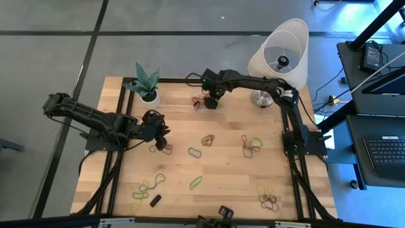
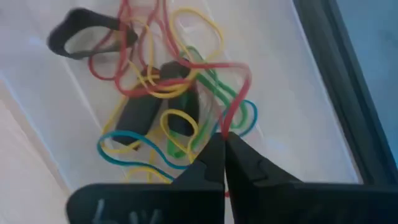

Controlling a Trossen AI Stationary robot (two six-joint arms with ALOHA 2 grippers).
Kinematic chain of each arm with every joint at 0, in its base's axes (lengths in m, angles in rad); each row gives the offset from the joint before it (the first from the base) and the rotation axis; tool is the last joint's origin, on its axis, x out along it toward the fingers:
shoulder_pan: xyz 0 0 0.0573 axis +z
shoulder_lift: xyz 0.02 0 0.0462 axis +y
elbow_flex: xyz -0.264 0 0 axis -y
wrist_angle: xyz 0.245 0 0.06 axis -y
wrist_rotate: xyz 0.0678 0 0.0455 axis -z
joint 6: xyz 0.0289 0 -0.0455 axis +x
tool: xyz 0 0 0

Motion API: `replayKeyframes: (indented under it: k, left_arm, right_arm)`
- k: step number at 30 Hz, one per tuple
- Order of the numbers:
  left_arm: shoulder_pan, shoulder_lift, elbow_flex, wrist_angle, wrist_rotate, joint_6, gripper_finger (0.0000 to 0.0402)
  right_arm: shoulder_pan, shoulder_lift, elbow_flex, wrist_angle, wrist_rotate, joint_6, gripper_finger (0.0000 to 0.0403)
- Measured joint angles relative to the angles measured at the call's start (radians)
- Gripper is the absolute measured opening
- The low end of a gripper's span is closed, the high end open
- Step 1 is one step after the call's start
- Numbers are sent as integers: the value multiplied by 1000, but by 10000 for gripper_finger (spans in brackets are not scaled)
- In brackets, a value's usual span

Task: Pick and place rubber bands into bin
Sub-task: Put the red rubber band into the transparent bin

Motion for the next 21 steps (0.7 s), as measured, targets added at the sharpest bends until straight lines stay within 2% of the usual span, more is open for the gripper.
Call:
replayKeyframes:
  k: [3, 8, 12, 21]
  left_arm:
    - [0, 0, 0, 0, -13, 1, 86]
    - [0, 0, 0, 0, -32, 2, 86]
    - [0, 0, 0, 0, -31, 2, 86]
    - [0, 0, 0, 0, -31, 2, 86]
  right_arm:
    - [0, 0, 0, 30, -5, -2, 0]
    - [0, 0, 0, 106, -92, -24, 0]
    - [0, 0, 0, 126, -111, -23, 3]
    - [0, 0, 0, 124, -111, -24, 51]
